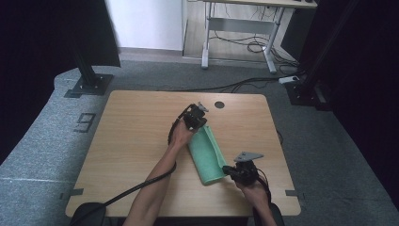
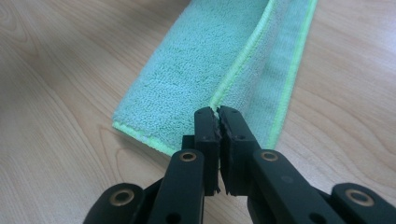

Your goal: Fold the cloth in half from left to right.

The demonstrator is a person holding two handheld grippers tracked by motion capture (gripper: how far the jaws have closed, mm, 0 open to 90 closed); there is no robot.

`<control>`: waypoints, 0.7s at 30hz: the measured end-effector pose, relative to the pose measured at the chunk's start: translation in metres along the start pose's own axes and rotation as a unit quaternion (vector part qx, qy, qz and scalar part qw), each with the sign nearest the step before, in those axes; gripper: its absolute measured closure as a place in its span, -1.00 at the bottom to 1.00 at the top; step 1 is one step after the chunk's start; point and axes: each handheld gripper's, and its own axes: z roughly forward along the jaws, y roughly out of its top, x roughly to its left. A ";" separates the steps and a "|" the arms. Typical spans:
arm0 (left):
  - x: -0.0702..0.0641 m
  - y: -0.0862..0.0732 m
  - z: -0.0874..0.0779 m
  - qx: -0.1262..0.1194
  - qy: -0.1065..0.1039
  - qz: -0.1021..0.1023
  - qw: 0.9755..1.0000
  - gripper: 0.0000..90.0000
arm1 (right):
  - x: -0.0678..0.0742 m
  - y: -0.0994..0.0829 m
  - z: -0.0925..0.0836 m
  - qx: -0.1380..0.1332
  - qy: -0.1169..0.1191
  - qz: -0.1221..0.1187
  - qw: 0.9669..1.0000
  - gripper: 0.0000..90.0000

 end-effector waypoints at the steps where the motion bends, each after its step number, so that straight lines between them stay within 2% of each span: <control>1: 0.000 0.000 0.002 0.004 0.001 0.001 1.000 0.96 | 0.000 0.000 0.001 0.003 0.001 -0.001 1.000 0.90; 10: -0.002 -0.004 0.017 0.022 0.005 0.001 1.000 0.95 | -0.003 -0.004 0.011 0.023 -0.004 -0.004 1.000 0.90; 16: 0.000 -0.006 0.021 0.023 0.006 -0.005 1.000 0.92 | -0.007 -0.006 0.011 0.022 -0.010 0.004 1.000 0.89; 18: 0.000 -0.006 0.020 0.018 0.016 -0.006 1.000 0.78 | -0.008 -0.007 0.011 0.021 -0.012 0.006 1.000 0.89; 21: 0.003 -0.005 0.015 0.008 0.023 -0.013 1.000 0.44 | -0.009 -0.006 0.010 0.015 -0.015 0.006 1.000 0.82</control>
